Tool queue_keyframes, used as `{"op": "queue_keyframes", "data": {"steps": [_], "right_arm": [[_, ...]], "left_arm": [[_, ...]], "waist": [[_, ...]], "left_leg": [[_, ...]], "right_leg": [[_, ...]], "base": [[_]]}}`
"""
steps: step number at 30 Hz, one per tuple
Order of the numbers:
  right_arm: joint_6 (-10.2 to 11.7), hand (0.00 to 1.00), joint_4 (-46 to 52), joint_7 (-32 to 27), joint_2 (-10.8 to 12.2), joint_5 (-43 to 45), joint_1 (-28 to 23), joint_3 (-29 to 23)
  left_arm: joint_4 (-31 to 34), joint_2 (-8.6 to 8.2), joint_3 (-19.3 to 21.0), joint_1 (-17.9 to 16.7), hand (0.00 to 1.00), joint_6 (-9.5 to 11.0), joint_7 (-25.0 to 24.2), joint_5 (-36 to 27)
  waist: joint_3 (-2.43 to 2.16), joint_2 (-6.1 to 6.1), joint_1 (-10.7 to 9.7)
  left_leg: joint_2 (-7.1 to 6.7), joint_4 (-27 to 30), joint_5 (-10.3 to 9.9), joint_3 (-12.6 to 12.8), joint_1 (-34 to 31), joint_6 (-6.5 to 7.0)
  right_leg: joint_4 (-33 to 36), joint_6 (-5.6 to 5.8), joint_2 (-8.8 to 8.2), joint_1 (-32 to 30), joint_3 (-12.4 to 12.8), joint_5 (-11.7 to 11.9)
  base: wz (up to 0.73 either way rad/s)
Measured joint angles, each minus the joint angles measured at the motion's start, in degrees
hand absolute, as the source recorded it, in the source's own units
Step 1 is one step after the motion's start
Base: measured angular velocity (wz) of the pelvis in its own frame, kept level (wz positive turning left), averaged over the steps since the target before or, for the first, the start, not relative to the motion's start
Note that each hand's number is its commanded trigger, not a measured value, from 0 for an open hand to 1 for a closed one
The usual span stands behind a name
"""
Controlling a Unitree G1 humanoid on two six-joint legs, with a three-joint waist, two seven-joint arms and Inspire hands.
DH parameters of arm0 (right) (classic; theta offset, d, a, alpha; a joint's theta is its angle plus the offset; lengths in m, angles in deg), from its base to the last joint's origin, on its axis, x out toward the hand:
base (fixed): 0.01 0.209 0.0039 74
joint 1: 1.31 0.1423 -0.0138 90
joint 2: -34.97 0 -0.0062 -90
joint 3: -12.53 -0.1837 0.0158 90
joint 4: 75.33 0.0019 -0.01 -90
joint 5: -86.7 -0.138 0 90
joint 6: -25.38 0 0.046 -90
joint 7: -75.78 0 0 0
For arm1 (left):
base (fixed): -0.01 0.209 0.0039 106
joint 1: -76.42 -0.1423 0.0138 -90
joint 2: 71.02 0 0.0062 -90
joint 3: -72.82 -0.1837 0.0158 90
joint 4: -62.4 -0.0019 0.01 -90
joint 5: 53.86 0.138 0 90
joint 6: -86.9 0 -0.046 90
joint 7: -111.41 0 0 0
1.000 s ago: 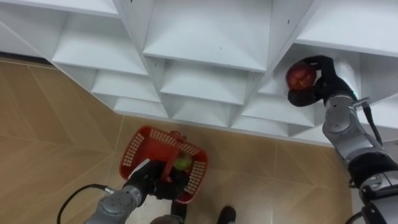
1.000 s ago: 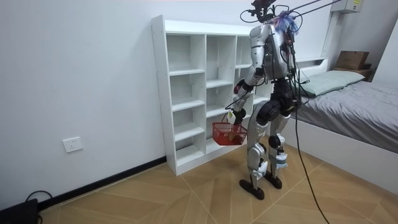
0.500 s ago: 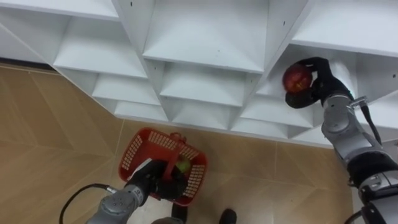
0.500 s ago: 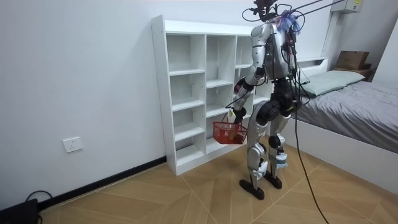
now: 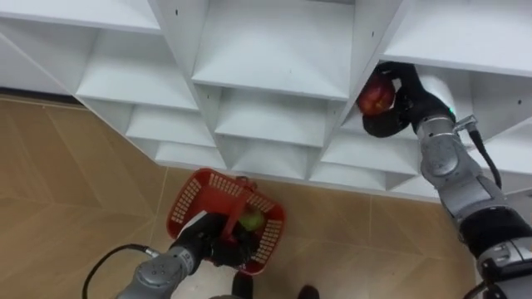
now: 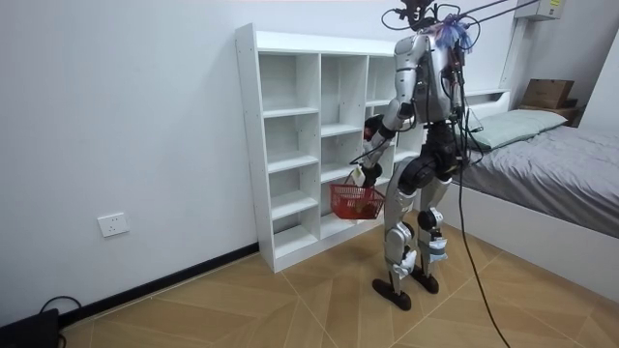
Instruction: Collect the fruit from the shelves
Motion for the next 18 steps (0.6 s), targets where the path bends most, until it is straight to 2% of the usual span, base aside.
{"op": "queue_keyframes", "data": {"steps": [3,10,14,18], "right_arm": [[0.01,1.00,0.00,1.57,0.10,0.07,-0.68,0.05],[0.05,1.00,2.49,3.52,0.28,-0.01,-2.56,0.55],[0.04,1.00,4.51,4.99,0.36,0.07,-5.08,0.80],[0.01,1.00,4.73,6.50,0.93,-0.18,-6.19,1.61]], "left_arm": [[0.00,0.04,0.08,0.00,1.00,0.58,0.03,0.00],[0.38,0.24,0.23,-0.11,1.00,0.66,-0.39,0.00],[0.48,0.24,0.35,-0.12,1.00,0.88,-0.60,0.01],[0.50,0.25,0.37,-0.19,1.00,1.66,-0.62,0.01]], "waist": [[-0.30,0.49,-0.06],[-0.43,0.51,-0.40],[-0.80,0.29,-1.10],[-1.48,0.16,-1.62]], "left_leg": [[0.00,-0.15,0.00,0.17,1.06,0.00],[0.03,-0.63,0.06,0.91,2.94,0.03],[0.04,-1.14,0.04,0.85,5.07,0.01],[0.01,-1.78,0.04,1.04,7.19,0.01]], "right_leg": [[0.00,0.00,0.00,0.90,0.19,0.00],[-0.15,0.01,0.23,2.22,1.37,0.01],[-1.23,0.07,0.38,4.57,1.31,0.02],[-2.15,0.18,0.44,6.79,1.35,0.09]], "base": [[-0.03],[-0.06],[0.00],[-0.01]]}}
